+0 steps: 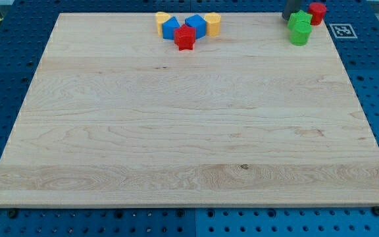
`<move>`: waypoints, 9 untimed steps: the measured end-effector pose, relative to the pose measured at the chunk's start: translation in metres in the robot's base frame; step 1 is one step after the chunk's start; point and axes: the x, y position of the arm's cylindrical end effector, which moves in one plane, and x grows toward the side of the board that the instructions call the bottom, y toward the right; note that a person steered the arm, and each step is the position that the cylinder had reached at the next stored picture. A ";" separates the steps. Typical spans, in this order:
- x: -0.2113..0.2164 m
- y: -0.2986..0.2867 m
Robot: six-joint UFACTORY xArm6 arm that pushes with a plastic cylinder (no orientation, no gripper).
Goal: Separate the green blocks from the red circle
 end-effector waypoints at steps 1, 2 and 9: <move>0.016 -0.001; 0.032 -0.002; 0.021 -0.010</move>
